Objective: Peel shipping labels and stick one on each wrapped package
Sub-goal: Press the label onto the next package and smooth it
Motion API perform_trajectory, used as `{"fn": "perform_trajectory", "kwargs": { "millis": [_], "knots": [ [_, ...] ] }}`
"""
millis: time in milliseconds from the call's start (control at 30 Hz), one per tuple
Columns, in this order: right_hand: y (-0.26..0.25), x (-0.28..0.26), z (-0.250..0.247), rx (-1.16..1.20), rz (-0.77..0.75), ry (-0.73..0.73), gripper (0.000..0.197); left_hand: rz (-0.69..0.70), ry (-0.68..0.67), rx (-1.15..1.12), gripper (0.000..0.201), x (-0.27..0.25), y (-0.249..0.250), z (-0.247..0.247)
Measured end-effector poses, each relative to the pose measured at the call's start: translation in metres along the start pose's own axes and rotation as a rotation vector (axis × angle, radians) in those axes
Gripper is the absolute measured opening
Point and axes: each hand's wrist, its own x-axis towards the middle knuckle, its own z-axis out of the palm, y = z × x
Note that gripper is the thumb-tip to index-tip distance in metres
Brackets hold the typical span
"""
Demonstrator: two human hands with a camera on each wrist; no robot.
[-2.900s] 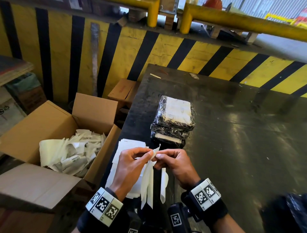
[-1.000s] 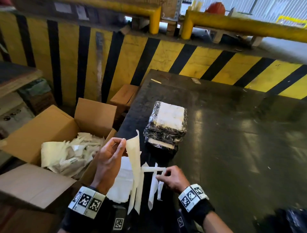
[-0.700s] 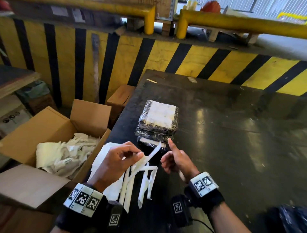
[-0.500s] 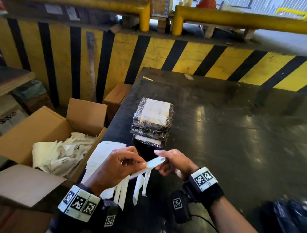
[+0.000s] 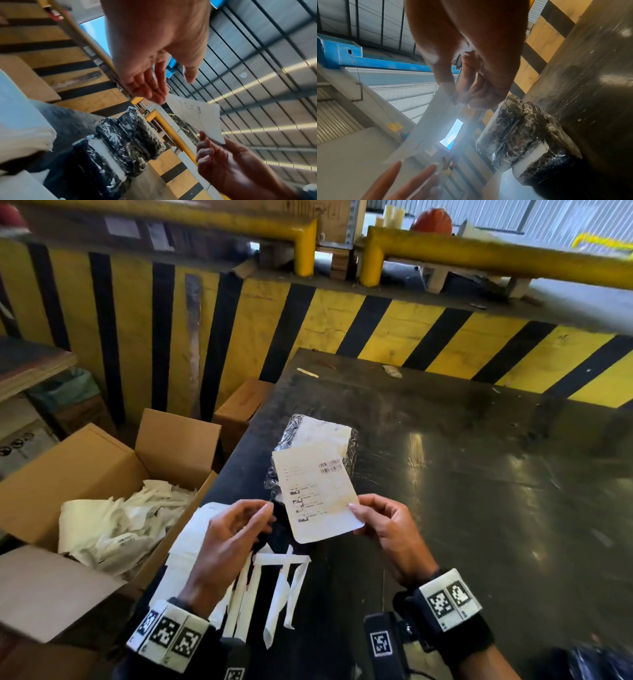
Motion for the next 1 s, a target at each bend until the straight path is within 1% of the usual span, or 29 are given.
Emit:
{"fn": "perform_trajectory", "kwargs": {
  "millis": [67, 100, 233, 333, 433, 533, 633, 733, 833, 933, 1000],
  "knots": [
    [0.001, 0.005, 0.004, -0.010, -0.010, 0.027, 0.012, -0.095, -0.069, -0.100, 0.036, 0.011, -0.001, 0.006],
    [0.002, 0.007, 0.007, -0.013, -0.006, 0.032, 0.012, -0.118, -0.090, -0.139, 0.036, 0.015, 0.000, 0.007],
    [0.002, 0.019, 0.016, 0.022, 0.012, 0.023, 0.015, -0.117, -0.059, -0.196, 0.020, 0.042, -0.002, 0.004],
    [0.002, 0.033, 0.021, 0.016, 0.008, 0.035, 0.019, -0.110, -0.055, -0.215, 0.016, 0.068, -0.003, 0.000],
    [0.006, 0.051, 0.029, 0.019, 0.029, 0.112, 0.022, -0.111, -0.070, -0.236, 0.018, 0.097, -0.003, 0.000],
    [0.009, 0.073, 0.034, 0.019, 0.056, 0.242, 0.021, -0.143, -0.111, -0.234, 0.017, 0.126, -0.002, 0.004],
    [0.006, 0.094, 0.037, -0.015, 0.052, 0.358, 0.015, -0.168, -0.100, -0.156, 0.010, 0.153, -0.005, 0.014],
    [-0.001, 0.111, 0.036, -0.039, 0.054, 0.414, 0.014, -0.141, -0.069, 0.005, 0.007, 0.176, -0.015, 0.024],
    [-0.003, 0.123, 0.033, -0.087, 0.074, 0.443, 0.014, -0.113, -0.036, 0.144, 0.015, 0.191, -0.017, 0.028],
    [-0.001, 0.129, 0.029, -0.113, 0.101, 0.461, 0.015, -0.102, -0.035, 0.195, 0.019, 0.195, -0.014, 0.032],
    [0.000, 0.128, 0.030, -0.110, 0.080, 0.475, 0.013, -0.074, -0.048, 0.187, 0.020, 0.194, -0.012, 0.032]
  ]
}}
